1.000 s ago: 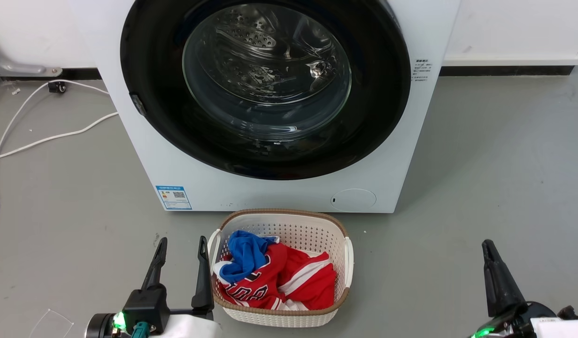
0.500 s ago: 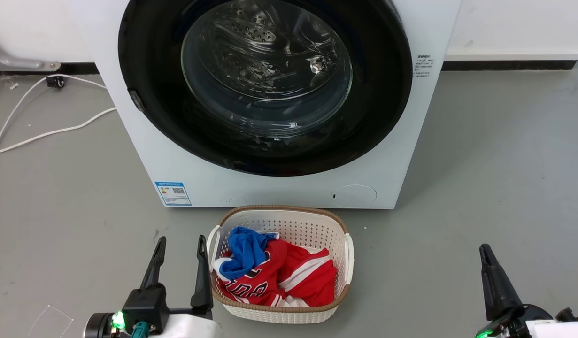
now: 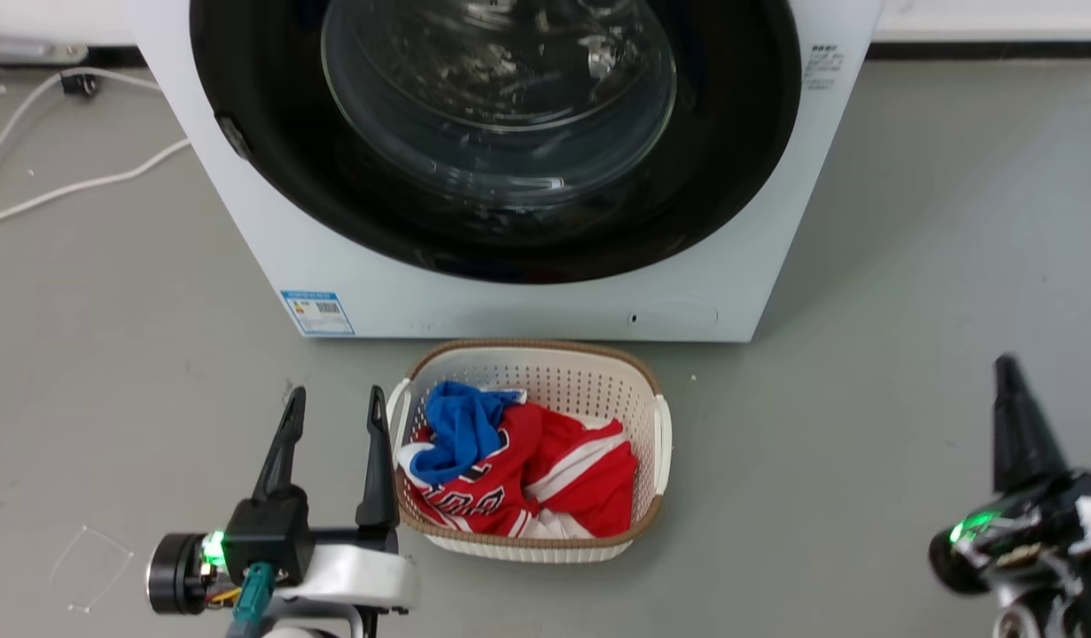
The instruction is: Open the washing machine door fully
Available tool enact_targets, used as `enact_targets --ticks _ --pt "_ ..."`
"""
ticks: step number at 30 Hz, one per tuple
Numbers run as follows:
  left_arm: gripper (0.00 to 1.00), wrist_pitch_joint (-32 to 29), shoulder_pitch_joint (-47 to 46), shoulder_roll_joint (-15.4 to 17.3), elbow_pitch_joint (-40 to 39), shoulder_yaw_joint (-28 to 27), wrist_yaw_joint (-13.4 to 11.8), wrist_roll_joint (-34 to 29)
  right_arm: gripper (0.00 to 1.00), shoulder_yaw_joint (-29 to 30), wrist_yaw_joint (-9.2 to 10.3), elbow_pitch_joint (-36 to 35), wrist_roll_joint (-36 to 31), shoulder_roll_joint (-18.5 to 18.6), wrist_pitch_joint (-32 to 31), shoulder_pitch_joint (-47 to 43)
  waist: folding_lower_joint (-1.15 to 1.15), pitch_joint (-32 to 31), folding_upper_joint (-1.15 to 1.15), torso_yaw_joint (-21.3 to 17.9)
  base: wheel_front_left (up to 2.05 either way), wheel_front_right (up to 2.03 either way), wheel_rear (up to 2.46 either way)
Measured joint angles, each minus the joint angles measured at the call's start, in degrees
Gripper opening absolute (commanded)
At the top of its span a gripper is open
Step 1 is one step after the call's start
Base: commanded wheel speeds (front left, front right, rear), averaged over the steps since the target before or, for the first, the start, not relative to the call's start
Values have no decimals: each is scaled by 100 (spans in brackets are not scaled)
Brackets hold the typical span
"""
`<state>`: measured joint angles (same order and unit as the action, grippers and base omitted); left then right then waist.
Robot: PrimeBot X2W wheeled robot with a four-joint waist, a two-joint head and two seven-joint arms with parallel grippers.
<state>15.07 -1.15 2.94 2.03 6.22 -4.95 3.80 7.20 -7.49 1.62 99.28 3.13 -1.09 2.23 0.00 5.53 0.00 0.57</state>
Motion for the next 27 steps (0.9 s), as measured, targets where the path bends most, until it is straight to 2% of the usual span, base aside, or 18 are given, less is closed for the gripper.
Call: enact_targets --ticks 4,12,19,27 --pt "100 -1 -205 0 -56 -37 40 -33 0 350 1 169 12 125 -163 615 0 275 0 10 0 0 0" --pt "100 0 -720 1 -258 -107 127 -140 0 736 0 811 9 639 -569 2097 0 928 0 42 0 0 0" --pt "100 0 -1129 0 -364 -85 138 -153 0 654 0 1485 -178 1145 -975 3429 1 1552 0 113 0 0 0" --pt "100 0 -1378 1 -398 -37 125 -132 0 393 0 2379 -164 1475 -1470 4908 1 2104 0 214 0 0 0"
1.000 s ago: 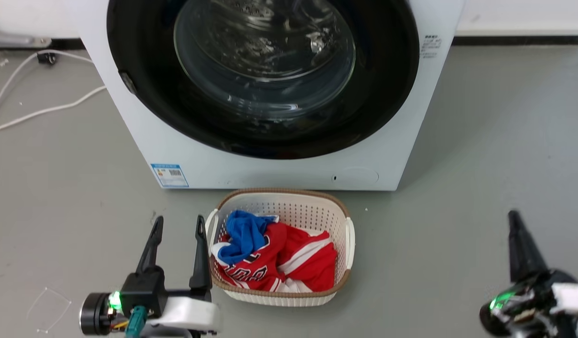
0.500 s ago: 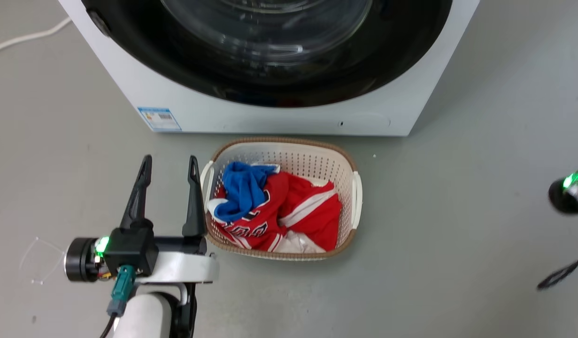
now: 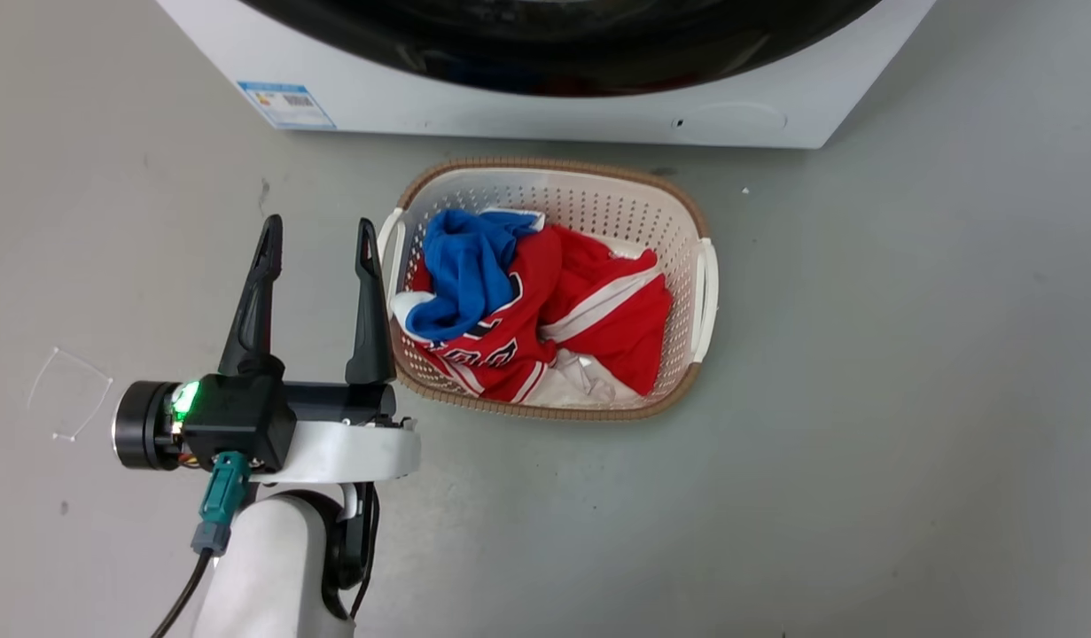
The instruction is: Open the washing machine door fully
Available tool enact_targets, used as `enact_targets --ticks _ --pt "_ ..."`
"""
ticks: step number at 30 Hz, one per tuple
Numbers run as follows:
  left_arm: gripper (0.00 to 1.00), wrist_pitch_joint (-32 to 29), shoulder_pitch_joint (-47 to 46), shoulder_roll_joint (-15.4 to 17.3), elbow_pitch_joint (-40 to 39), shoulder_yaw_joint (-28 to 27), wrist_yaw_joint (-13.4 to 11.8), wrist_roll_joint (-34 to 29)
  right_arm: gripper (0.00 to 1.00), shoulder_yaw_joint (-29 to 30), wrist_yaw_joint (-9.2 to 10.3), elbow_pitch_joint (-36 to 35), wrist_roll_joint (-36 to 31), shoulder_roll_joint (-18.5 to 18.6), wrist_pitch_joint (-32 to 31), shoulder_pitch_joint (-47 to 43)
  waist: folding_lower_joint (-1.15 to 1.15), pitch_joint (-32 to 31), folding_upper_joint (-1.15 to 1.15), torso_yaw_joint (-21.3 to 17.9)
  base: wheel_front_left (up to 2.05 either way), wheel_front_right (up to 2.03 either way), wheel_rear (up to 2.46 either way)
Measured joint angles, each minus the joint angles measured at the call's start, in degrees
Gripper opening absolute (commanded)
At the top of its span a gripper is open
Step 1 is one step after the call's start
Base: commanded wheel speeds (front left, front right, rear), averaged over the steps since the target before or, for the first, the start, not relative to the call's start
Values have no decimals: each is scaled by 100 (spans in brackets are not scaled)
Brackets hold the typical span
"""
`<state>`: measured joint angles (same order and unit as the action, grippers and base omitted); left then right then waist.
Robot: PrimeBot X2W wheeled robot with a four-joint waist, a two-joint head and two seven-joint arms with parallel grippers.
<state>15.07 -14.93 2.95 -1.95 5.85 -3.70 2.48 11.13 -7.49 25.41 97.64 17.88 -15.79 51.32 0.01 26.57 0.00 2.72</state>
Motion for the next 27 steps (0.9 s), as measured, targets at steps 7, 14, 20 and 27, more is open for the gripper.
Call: enact_targets --ticks 7,14,20,27 --pt "100 0 -154 -1 -37 71 -34 63 0 -452 0 557 -272 272 -399 883 0 346 0 148 0 0 0" --pt "100 0 -324 -2 -73 159 -56 123 0 -995 1 940 -615 323 -766 1528 0 629 0 298 0 0 0" --pt "100 0 -445 -1 -87 256 -110 175 0 -1249 1 1115 -851 339 -883 1901 0 795 0 424 0 0 0" --pt "100 0 -446 -1 -56 302 -186 233 0 -1421 1 1214 -1000 391 -1101 1983 0 764 0 484 0 0 0"
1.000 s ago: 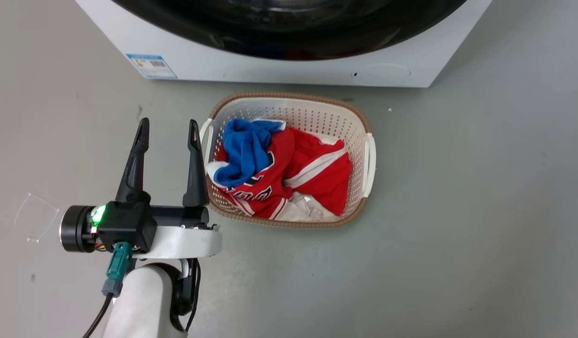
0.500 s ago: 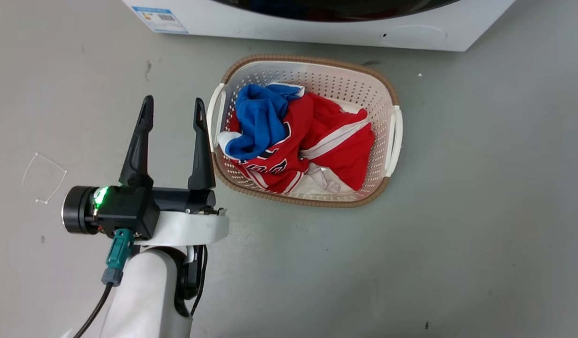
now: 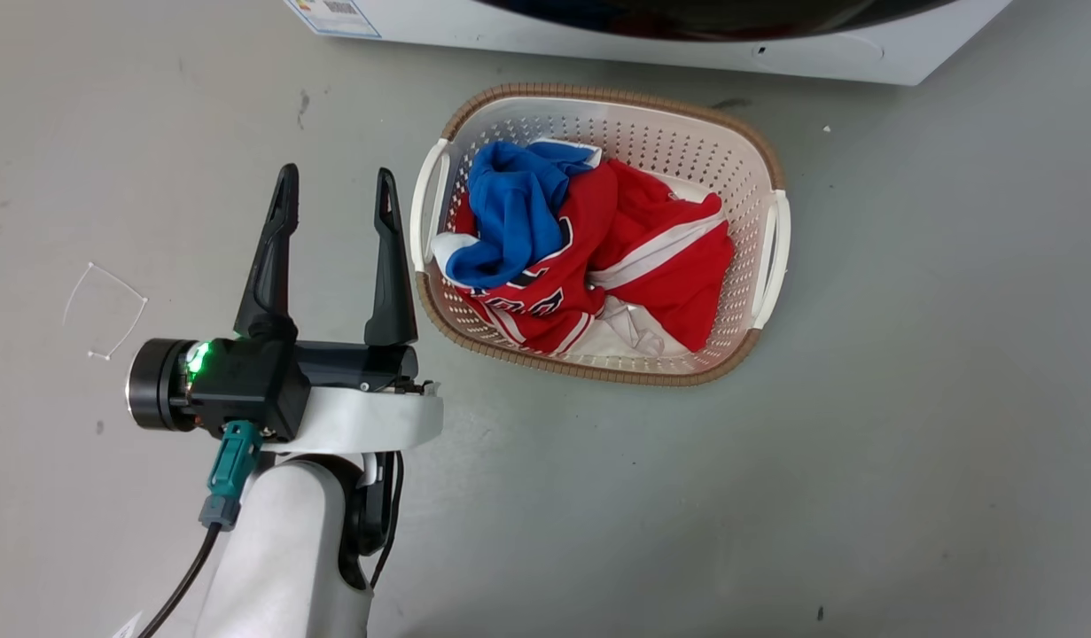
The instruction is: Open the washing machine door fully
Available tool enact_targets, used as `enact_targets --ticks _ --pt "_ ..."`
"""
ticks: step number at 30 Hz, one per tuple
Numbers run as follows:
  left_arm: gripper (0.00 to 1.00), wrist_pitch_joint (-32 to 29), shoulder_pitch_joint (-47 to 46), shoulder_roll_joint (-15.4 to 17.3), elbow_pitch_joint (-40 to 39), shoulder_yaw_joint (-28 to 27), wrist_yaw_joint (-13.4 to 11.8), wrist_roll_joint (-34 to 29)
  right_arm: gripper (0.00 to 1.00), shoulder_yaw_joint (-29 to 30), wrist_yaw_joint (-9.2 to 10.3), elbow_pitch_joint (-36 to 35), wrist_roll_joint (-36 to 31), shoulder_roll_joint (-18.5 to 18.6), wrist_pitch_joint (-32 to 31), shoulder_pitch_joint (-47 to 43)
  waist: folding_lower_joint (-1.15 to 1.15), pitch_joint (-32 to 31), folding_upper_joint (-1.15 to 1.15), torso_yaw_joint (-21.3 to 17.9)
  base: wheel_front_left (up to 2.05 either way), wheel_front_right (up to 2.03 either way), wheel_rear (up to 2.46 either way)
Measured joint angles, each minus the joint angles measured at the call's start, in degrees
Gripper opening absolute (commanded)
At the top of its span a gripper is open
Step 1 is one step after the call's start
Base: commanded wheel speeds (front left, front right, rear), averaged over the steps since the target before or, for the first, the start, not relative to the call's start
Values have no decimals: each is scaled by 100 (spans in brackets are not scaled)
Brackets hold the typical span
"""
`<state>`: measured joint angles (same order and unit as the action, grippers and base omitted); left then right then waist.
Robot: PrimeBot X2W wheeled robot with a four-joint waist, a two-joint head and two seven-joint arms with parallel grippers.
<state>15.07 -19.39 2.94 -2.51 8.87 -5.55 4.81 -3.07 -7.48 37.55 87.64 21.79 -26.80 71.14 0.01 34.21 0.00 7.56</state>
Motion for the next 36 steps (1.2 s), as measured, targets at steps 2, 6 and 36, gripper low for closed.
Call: enact_targets --ticks 2,6,36 --pt "100 0 4 0 25 -5 -2 1 0 -47 0 2 -35 18 -35 -60 0 -47 0 -11 0 0 0" --pt "100 0 26 0 54 -46 0 -1 0 -124 -1 -46 -52 19 -156 -230 0 -149 0 -63 0 0 0" --pt "100 0 678 0 191 -176 60 -107 0 -549 0 -1778 374 -399 -1038 -3050 -1 -1318 0 -198 0 0 0"
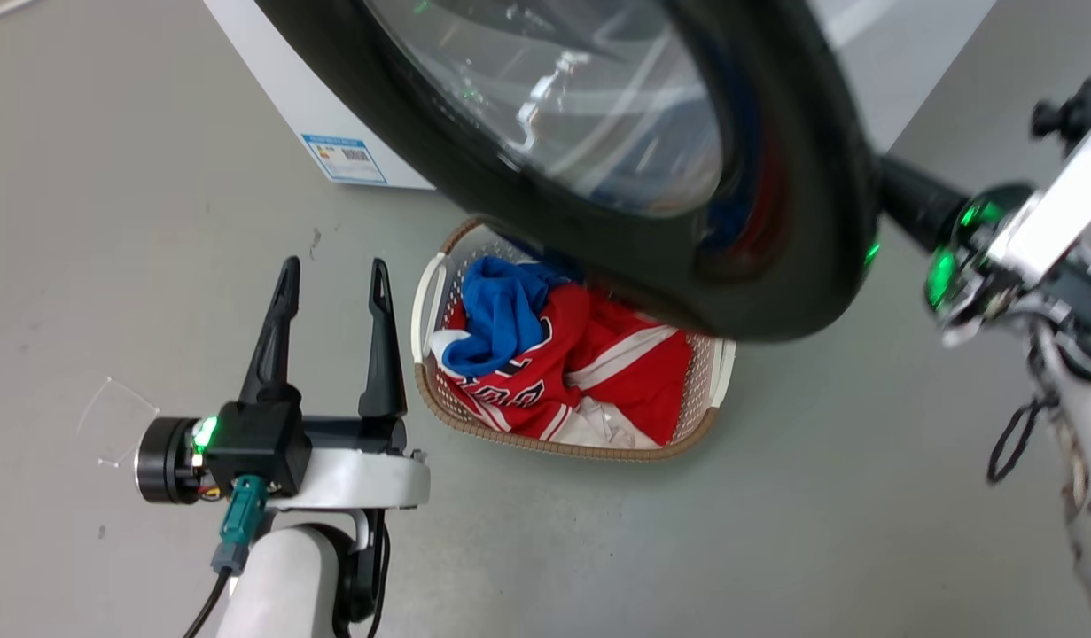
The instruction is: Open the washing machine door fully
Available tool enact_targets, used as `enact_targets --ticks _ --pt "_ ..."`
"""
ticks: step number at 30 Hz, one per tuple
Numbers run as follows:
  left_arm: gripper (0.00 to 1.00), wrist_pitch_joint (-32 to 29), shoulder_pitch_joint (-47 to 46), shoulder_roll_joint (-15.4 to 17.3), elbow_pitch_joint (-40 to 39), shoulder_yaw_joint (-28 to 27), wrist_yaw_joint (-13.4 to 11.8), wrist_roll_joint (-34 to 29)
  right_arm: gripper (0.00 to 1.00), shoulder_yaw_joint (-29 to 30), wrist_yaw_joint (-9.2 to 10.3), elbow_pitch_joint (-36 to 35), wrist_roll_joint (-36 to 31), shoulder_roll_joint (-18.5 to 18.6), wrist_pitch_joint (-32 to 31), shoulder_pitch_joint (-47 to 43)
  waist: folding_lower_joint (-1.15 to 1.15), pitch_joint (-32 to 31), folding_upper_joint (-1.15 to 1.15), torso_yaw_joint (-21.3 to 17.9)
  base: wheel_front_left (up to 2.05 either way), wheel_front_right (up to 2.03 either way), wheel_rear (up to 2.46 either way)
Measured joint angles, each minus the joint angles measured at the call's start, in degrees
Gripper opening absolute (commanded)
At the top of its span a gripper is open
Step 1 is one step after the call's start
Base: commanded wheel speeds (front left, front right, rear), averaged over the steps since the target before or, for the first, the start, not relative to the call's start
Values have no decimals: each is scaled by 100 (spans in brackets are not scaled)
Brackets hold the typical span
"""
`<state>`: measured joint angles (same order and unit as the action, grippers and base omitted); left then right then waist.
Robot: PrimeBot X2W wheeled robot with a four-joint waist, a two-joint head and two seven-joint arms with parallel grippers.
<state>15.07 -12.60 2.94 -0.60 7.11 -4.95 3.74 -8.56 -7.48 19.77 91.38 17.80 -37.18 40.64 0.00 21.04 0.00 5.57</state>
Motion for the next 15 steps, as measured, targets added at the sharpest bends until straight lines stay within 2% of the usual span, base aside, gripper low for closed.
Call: enact_targets --ticks 6,15 --pt "100 0 191 0 52 -22 24 -20 0 -215 0 -642 102 -174 -119 -816 0 -279 0 -19 0 0 0" --pt "100 0 416 0 103 4 40 -40 0 -582 0 -1113 104 -433 -172 -1573 0 -633 0 -44 0 0 0"
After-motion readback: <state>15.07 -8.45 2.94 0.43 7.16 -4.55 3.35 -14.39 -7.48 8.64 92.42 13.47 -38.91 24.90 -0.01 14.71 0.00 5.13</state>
